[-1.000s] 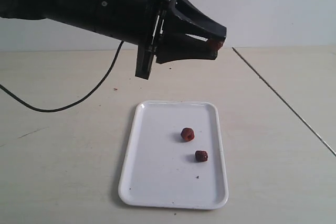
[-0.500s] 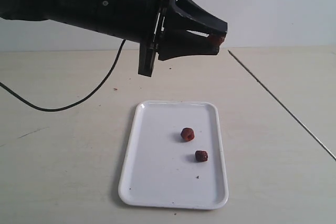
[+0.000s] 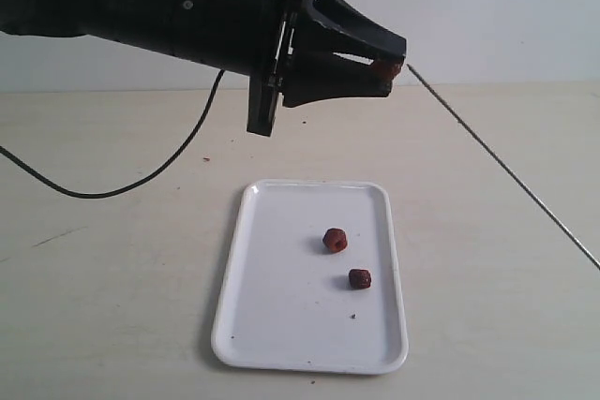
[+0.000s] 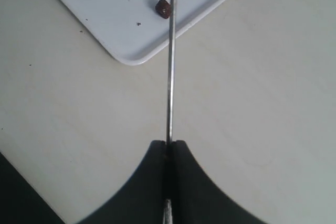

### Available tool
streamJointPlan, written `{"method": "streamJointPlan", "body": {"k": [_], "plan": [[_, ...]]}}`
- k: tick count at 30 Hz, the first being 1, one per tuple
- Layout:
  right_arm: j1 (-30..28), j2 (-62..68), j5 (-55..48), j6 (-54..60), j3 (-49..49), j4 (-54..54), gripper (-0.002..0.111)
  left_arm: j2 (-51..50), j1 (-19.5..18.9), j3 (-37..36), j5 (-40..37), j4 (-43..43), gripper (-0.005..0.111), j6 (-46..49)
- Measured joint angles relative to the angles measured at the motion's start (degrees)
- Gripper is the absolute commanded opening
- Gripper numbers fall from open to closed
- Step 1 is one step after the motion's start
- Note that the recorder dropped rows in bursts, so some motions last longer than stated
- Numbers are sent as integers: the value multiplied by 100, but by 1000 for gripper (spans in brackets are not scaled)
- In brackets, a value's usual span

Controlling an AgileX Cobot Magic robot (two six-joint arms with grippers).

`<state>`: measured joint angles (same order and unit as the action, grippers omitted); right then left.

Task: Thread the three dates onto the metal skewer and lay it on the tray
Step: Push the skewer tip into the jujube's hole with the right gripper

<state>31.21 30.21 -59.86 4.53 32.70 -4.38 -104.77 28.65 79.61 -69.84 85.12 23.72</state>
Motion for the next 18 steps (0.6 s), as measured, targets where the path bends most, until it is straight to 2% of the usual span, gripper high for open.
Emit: {"method": "streamJointPlan", "body": {"k": [18], "plan": [[0, 323, 198, -99, 0, -160, 0, 61, 0, 0, 0, -102, 30, 0]]}}
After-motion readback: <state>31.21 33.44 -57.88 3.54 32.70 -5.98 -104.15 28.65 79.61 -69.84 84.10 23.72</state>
